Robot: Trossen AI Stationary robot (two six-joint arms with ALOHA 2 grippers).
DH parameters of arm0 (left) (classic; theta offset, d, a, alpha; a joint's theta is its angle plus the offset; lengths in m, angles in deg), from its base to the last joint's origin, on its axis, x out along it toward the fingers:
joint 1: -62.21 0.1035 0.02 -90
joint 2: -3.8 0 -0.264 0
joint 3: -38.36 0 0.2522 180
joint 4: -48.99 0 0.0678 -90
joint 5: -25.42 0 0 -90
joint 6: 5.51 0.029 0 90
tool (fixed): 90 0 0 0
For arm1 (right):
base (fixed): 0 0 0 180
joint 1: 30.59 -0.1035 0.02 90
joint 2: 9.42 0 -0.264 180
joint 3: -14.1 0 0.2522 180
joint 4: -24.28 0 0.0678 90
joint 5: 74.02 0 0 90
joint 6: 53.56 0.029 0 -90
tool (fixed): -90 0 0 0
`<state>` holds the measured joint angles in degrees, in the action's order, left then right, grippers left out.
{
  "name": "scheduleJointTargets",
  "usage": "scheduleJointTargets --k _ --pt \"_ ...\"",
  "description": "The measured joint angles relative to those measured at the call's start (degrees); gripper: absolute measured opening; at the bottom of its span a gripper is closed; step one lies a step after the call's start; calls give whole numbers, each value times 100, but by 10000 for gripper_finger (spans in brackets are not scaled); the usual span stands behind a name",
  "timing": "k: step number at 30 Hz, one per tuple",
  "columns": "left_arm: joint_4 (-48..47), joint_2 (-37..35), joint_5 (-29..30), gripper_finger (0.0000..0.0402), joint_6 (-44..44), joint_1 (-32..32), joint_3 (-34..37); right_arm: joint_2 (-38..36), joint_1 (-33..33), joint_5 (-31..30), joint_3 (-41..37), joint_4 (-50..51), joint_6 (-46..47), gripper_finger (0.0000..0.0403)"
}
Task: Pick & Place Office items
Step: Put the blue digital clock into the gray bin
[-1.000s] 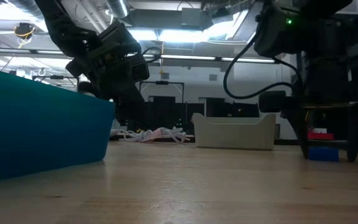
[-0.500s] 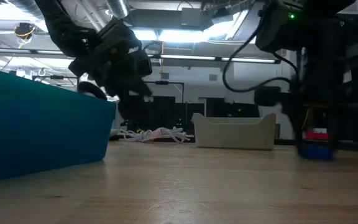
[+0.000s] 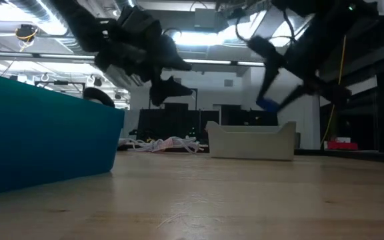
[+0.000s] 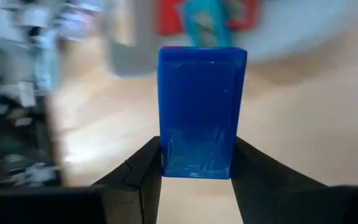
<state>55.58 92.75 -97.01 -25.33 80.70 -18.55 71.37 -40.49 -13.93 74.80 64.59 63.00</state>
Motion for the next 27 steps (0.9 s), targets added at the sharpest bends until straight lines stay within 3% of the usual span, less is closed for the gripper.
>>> scheduleJointTargets --k 6,23,27 --pt "5 -2 33 281 -66 159 -286 -286 562 -213 11 -421 -1184 152" --pt "-93 -4 340 281 -212 595 -555 -238 2704 1522 13 -470 -4379 153" --pt "-84 -4 417 281 -214 671 -555 -238 2900 1769 13 -514 -4745 211"
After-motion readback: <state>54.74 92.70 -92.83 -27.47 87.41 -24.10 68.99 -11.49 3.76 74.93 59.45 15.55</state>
